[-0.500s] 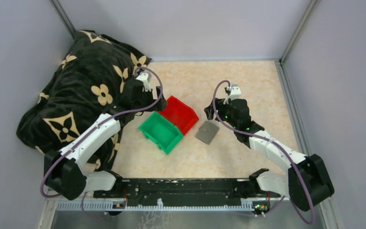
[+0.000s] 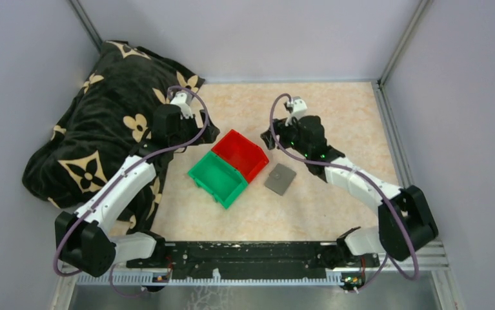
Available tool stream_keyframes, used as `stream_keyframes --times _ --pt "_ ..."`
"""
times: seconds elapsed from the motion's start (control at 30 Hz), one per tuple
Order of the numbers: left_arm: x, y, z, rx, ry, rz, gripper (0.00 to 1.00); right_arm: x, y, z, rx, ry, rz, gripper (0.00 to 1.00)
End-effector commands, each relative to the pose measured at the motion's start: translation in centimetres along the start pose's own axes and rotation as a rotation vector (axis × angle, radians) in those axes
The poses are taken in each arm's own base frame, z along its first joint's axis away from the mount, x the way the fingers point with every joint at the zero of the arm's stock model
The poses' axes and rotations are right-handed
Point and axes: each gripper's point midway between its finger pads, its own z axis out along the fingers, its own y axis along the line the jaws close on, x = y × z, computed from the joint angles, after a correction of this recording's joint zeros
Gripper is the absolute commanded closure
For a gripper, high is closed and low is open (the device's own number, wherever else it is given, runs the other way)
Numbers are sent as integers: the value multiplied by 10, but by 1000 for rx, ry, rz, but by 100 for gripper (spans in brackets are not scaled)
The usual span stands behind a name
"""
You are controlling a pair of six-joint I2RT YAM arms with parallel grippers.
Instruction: Take the credit cards out of the card holder
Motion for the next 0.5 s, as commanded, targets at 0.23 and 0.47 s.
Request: stream_keyframes --times 0.23,0.47 --pt "-15 0 -21 -43 -14 -107 2 -24 42 80 -121 100 -324 33" --pt "13 21 -41 -91 -89 -208 3 21 43 128 -88 248 -437 33"
